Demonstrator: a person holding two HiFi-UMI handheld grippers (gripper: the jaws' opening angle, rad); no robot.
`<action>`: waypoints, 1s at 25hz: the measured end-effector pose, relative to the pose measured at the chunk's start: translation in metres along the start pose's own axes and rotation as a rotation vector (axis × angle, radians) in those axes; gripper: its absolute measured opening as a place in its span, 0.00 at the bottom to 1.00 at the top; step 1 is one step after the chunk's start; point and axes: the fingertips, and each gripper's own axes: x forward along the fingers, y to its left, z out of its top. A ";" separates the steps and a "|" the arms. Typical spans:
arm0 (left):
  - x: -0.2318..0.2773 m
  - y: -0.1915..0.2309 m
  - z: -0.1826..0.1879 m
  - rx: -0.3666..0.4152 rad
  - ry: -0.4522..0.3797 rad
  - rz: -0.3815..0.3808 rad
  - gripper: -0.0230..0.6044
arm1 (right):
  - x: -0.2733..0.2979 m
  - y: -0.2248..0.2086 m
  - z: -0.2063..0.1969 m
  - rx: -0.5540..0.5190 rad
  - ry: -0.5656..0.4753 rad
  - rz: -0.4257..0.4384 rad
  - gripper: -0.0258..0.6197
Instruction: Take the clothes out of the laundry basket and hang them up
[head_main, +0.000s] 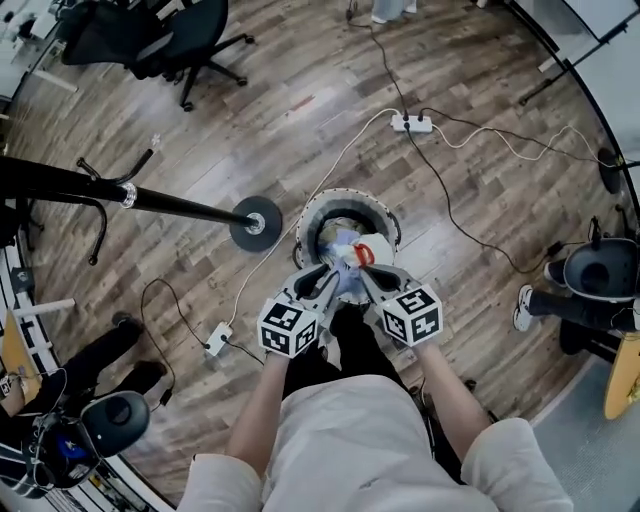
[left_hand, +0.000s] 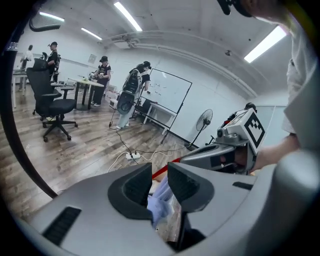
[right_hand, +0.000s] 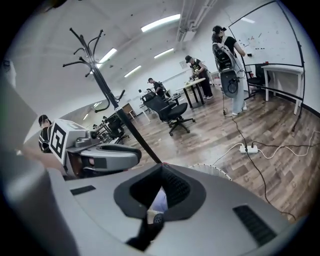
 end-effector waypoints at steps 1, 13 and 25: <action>-0.004 -0.001 0.007 0.000 -0.013 -0.010 0.21 | -0.003 0.009 0.005 -0.021 -0.004 0.012 0.05; -0.068 0.023 0.024 0.140 -0.045 0.014 0.21 | -0.015 0.101 0.047 -0.281 -0.031 0.138 0.05; -0.121 0.024 0.041 0.496 -0.073 -0.099 0.21 | -0.024 0.200 0.071 -0.586 -0.007 0.325 0.05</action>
